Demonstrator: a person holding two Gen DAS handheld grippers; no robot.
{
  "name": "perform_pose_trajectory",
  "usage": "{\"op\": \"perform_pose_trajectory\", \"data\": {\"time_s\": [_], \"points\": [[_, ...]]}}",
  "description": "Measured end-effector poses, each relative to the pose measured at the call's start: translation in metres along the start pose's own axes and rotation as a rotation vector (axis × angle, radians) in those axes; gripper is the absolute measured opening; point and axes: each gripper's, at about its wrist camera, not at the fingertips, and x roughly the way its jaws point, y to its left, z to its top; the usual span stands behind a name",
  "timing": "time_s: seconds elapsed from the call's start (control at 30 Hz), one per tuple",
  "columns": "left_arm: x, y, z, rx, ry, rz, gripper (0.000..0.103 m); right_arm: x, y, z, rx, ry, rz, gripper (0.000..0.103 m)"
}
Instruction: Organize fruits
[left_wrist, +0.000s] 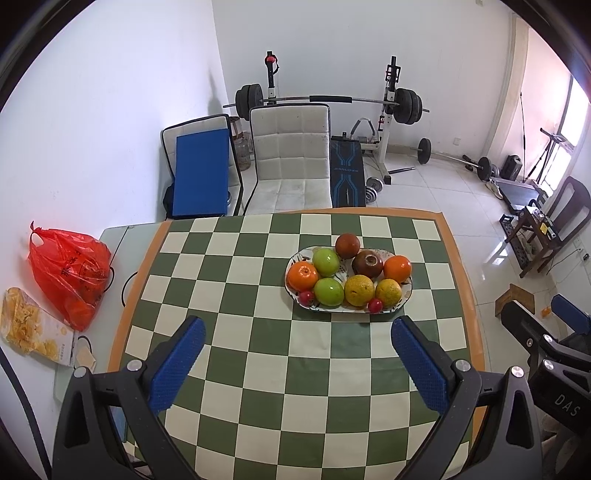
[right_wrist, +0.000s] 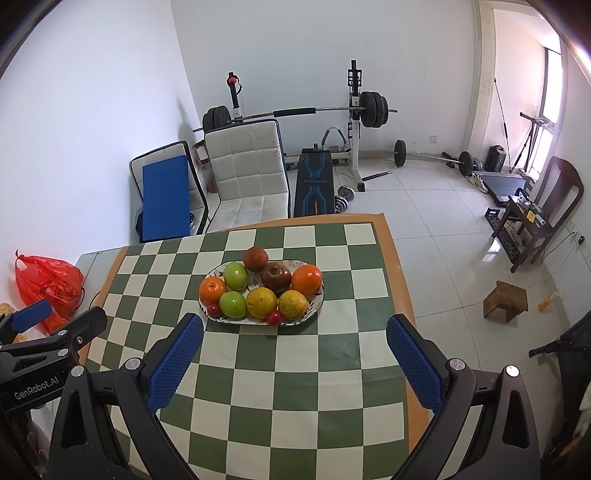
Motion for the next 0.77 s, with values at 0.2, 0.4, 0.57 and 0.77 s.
{"op": "perform_pose_trajectory", "data": {"time_s": [0.2, 0.4, 0.57, 0.77], "points": [[0.0, 0.0, -0.001, 0.0, -0.001, 0.0, 0.103, 0.0, 0.0, 0.0, 0.0, -0.001, -0.001, 0.102], [-0.001, -0.001, 0.0, 0.0, -0.001, 0.001, 0.103, 0.0, 0.0, 0.001, 0.0, 0.002, 0.001, 0.102], [-0.004, -0.003, 0.001, 0.002, -0.008, 0.004, 0.103, -0.001, -0.003, -0.001, 0.004, 0.012, 0.008, 0.102], [-0.012, -0.009, 0.002, 0.004, -0.032, 0.012, 0.103, -0.003, -0.006, -0.004, 0.003, 0.012, 0.008, 0.102]]}}
